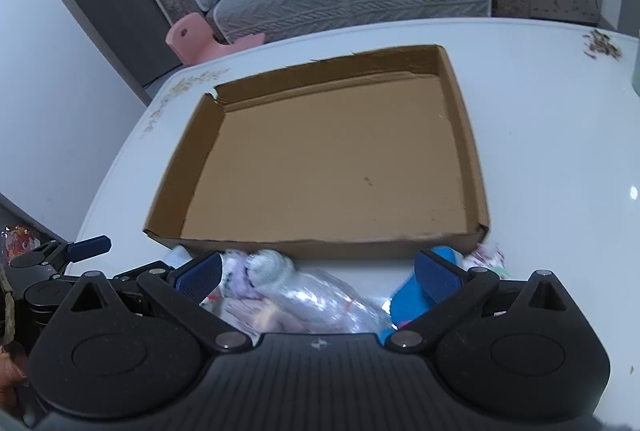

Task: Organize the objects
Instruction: 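Grasp the white-blue rope-tied sock with left tool while right grasps blue sock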

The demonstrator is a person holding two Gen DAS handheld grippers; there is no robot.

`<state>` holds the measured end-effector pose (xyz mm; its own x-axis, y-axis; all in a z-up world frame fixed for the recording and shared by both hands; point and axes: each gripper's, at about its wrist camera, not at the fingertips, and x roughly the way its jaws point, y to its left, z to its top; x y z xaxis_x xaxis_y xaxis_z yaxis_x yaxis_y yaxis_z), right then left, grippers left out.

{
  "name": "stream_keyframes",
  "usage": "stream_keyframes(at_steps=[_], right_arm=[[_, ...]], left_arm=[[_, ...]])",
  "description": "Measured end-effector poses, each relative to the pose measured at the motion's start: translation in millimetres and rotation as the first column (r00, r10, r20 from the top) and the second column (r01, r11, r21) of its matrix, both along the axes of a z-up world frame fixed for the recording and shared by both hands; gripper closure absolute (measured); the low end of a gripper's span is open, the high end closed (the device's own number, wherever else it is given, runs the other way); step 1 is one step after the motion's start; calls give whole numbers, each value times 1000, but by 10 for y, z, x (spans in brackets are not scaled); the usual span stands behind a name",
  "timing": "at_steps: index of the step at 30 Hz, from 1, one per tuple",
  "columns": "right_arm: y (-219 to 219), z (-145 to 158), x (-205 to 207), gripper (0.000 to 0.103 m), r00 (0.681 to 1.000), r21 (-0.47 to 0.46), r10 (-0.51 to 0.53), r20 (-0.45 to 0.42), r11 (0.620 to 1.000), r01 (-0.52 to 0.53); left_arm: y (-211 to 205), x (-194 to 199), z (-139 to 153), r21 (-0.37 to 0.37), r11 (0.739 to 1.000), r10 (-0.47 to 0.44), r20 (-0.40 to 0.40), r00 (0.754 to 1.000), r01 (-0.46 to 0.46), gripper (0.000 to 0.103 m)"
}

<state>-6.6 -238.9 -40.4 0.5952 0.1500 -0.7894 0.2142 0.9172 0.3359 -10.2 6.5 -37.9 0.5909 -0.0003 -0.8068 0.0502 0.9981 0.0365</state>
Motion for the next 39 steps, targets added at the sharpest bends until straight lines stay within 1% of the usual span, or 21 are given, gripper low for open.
stream_keyframes(at_steps=[6, 10, 13, 17, 22, 27, 30, 34, 36, 39], right_arm=[[-102, -111, -97, 1, 999, 30, -17, -34, 999, 18], [-171, -198, -143, 1, 998, 75, -25, -58, 997, 30], [-215, -289, -160, 1, 995, 75, -41, -88, 996, 47], [-271, -366, -155, 1, 993, 88, -63, -104, 993, 73], [-248, -433, -120, 1, 991, 80, -70, -117, 994, 79], [-201, -509, -128, 1, 988, 62, -78, -131, 994, 86], [-189, -521, -152, 1, 989, 61, -81, -127, 994, 89], [-206, -503, -188, 1, 989, 65, -86, -119, 993, 95], [-208, -494, -195, 3, 990, 65, -91, -112, 993, 98], [-207, -506, -176, 9, 990, 46, -93, -110, 994, 99]], left_arm=[[35, -39, -138, -31, 999, -15, -34, 999, 14, 0], [24, -57, -230, -33, 999, -36, -51, 998, 34, 0], [22, -38, -302, -37, 999, -39, -68, 997, 37, 0], [1, -15, -310, -40, 998, -40, -74, 996, 37, 0], [-36, 38, -311, -44, 998, -41, -69, 997, 38, 0], [-60, 40, -351, -59, 997, -62, -56, 996, 59, 0], [-61, 15, -354, -62, 995, -75, -35, 997, 73, 1], [21, -54, -362, -89, 993, -84, -3, 996, 84, 1], [86, -72, -374, -92, 993, -69, 2, 998, 69, 1], [188, -90, -406, -118, 992, -49, 14, 999, 50, 1]])
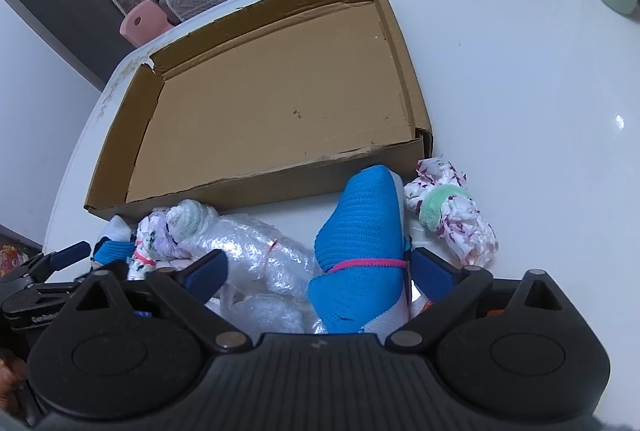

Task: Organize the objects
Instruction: 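Grasp the white-blue rope-tied sock with left tool while right grasps blue sock, then carry both socks over the cardboard tray and lower them inside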

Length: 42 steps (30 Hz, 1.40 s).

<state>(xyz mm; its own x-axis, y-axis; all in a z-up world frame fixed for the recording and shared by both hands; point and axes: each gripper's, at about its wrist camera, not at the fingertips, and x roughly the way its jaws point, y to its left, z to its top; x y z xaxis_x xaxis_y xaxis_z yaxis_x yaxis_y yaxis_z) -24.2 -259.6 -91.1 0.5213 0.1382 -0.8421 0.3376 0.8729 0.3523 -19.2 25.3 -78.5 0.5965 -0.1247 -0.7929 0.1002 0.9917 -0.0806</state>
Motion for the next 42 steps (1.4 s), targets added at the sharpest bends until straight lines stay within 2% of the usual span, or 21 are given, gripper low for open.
stream_keyframes(at_steps=[3, 5, 7, 15, 21, 24, 25, 27, 28, 30, 32, 42], right_arm=[[19, -8, -20, 19, 1000, -27, -2, 5, 1000, 3], [12, -27, -38, 23, 1000, -32, -5, 6, 999, 5], [16, -39, -61, 26, 1000, -44, -2, 8, 999, 3], [63, -63, -28, 25, 1000, -53, 2, 18, 999, -1], [37, -57, -90, 25, 998, -37, -34, 44, 999, 35], [35, -74, -99, 31, 998, -50, -42, 50, 998, 45], [46, -80, -96, 35, 998, -56, -40, 53, 998, 43], [58, -87, -93, 39, 997, -56, -33, 65, 998, 37], [65, -83, -91, 40, 997, -59, -34, 69, 997, 38], [73, -56, -105, 46, 996, -64, -32, 81, 997, 37], [70, 6, -172, 59, 995, -69, -35, 99, 997, 42], [18, 117, -255, 59, 990, -50, -16, 141, 998, 24]], left_arm=[[17, 0, -42, 4, 1000, 4, 8, 1000, -4, 2], [-28, 14, -68, 39, 999, -2, 7, 1000, 1, 10], [-105, 16, -106, 97, 995, -12, 10, 1000, 11, 13], [-134, -21, -130, 105, 994, -9, 48, 999, 4, 14], [-156, -89, -173, 131, 991, -7, 99, 995, -6, 11], [-122, -92, -182, 111, 994, -4, 105, 994, -7, 12], [-117, -91, -180, 103, 995, -7, 107, 994, -4, 16], [-120, -100, -158, 90, 996, -17, 121, 993, 6, 33], [-127, -104, -142, 86, 996, -22, 125, 992, 11, 48], [-144, -104, -127, 89, 996, -19, 121, 993, 8, 49], [-134, -118, -123, 73, 997, -23, 115, 993, 15, 50], [-44, -193, 40, 62, 998, -1, 142, 990, -7, 49]])
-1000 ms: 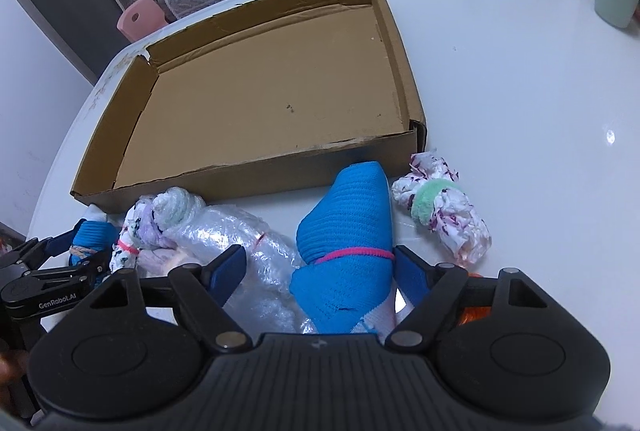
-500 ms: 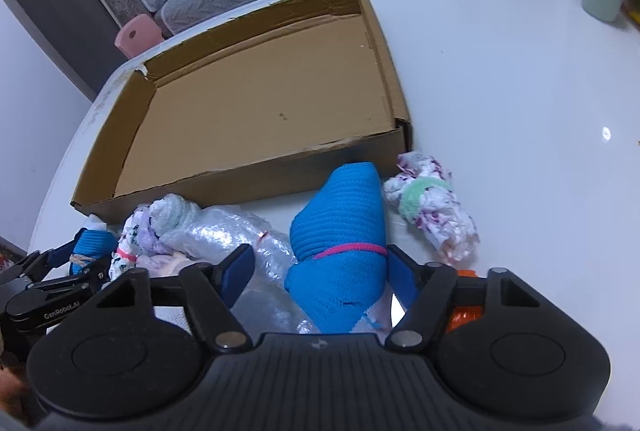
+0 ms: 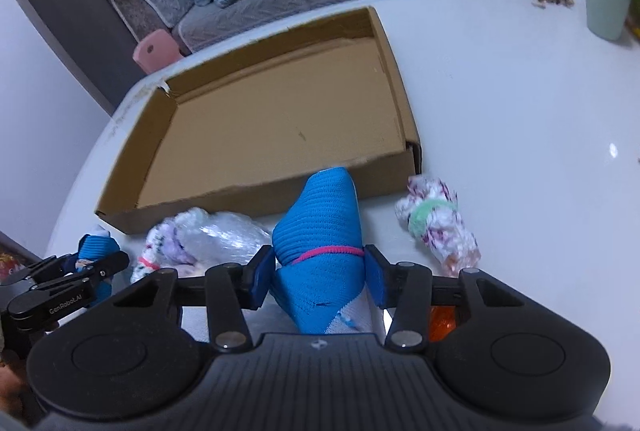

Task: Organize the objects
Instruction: 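Carry both socks over the cardboard tray and lower them inside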

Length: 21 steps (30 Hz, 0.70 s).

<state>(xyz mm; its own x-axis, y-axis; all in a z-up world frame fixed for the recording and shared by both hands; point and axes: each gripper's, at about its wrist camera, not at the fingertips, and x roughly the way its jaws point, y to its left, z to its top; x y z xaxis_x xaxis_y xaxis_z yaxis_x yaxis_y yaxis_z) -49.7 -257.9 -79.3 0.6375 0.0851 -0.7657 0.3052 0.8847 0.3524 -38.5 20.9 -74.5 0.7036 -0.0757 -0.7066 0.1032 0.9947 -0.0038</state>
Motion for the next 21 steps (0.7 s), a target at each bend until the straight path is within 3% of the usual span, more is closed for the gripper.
stream_keyframes(at_steps=[7, 14, 18, 21], right_arm=[[-32, 484, -16, 59, 994, -37, 15, 109, 999, -11], [78, 950, 396, 59, 976, -116, 101, 195, 990, -80], [184, 1105, 765, 59, 958, -143, 172, 232, 980, -141], [227, 1065, 1026, 59, 946, -143, 216, 240, 972, -186]], left_arm=[[89, 58, 488, -21, 1000, 11, 93, 996, -9, 49], [20, 479, 1050, -6, 1000, 11, 195, 981, -10, 49], [-82, 839, 1178, 4, 1000, -10, 247, 969, 9, 49], [-137, 1131, 1075, -15, 1000, 2, 261, 965, 2, 49]])
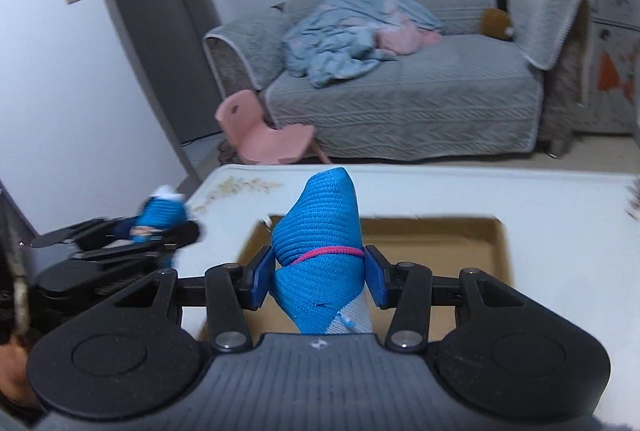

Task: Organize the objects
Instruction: 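Carry both socks over the cardboard tray and lower them inside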

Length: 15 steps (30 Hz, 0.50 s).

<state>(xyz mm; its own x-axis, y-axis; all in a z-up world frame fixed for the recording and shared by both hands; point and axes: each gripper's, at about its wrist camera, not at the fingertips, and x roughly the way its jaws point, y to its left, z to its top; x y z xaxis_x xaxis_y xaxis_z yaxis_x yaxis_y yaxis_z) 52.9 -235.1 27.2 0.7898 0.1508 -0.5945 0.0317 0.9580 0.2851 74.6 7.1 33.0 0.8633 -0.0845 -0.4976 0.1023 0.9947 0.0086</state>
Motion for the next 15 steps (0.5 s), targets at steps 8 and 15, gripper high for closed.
stream_keyframes(at_steps=[8, 15], right_arm=[[26, -482, 848, 59, 995, -9, 53, -89, 999, -54], [101, -785, 1140, 59, 985, -20, 53, -166, 998, -57]], left_arm=[[-147, 668, -695, 39, 999, 8, -91, 996, -4, 49], [-155, 905, -1043, 76, 997, 30, -178, 984, -16, 49]])
